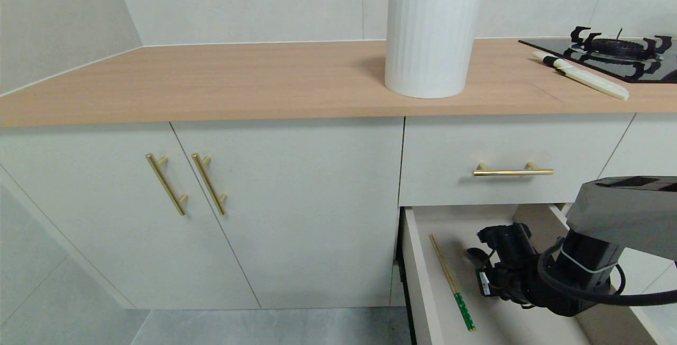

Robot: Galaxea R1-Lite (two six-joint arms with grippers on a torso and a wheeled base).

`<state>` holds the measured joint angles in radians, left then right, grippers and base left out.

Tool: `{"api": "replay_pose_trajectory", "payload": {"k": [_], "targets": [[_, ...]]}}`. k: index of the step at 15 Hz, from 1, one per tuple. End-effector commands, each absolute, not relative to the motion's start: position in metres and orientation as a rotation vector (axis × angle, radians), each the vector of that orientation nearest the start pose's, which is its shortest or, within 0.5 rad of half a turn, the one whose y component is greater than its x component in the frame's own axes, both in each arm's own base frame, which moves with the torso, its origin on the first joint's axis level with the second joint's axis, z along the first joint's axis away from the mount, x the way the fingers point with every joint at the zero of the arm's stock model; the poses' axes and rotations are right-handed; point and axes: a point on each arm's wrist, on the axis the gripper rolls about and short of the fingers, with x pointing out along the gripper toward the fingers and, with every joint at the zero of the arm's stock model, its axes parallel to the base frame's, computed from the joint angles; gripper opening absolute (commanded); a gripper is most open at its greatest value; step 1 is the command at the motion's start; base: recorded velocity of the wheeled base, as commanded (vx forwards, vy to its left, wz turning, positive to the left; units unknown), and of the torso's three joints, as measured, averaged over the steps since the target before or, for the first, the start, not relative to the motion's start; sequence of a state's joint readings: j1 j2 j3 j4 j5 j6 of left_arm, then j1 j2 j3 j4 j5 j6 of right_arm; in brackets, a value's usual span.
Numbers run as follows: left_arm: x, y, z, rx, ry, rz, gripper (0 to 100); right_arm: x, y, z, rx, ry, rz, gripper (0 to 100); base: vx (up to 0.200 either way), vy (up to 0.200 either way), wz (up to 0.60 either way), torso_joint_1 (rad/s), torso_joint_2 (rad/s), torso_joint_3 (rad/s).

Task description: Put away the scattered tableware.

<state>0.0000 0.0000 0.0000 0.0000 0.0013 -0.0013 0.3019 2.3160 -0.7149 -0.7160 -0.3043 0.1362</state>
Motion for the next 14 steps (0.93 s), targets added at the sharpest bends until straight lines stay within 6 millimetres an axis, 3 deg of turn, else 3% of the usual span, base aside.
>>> {"api": "replay_pose_trajectory", "payload": {"k": [1, 5, 6, 14], "targets": [[-0.023, 0.000, 0.075, -0.002, 0.000, 0.002, 100, 0.325, 0.094, -0.035, -0.135, 0.839, -0.059, 0, 0.000, 0.000, 0.00, 0.000, 0.00, 0.000], [-0.023, 0.000, 0.075, -0.002, 0.000, 0.002, 100, 0.325, 0.094, -0.037, -0.138, 0.846, -0.061, 0, 0.000, 0.000, 0.00, 0.000, 0.00, 0.000], [-0.023, 0.000, 0.075, -0.002, 0.000, 0.002, 100, 0.325, 0.094, -0.038, -0.139, 0.848, -0.061, 100, 0.000, 0.000, 0.00, 0.000, 0.00, 0.000], [-0.023, 0.000, 0.075, -0.002, 0.000, 0.002, 100, 0.324, 0.094, -0.027, -0.134, 0.819, -0.063, 100, 0.000, 0.000, 0.00, 0.000, 0.00, 0.000]]}}
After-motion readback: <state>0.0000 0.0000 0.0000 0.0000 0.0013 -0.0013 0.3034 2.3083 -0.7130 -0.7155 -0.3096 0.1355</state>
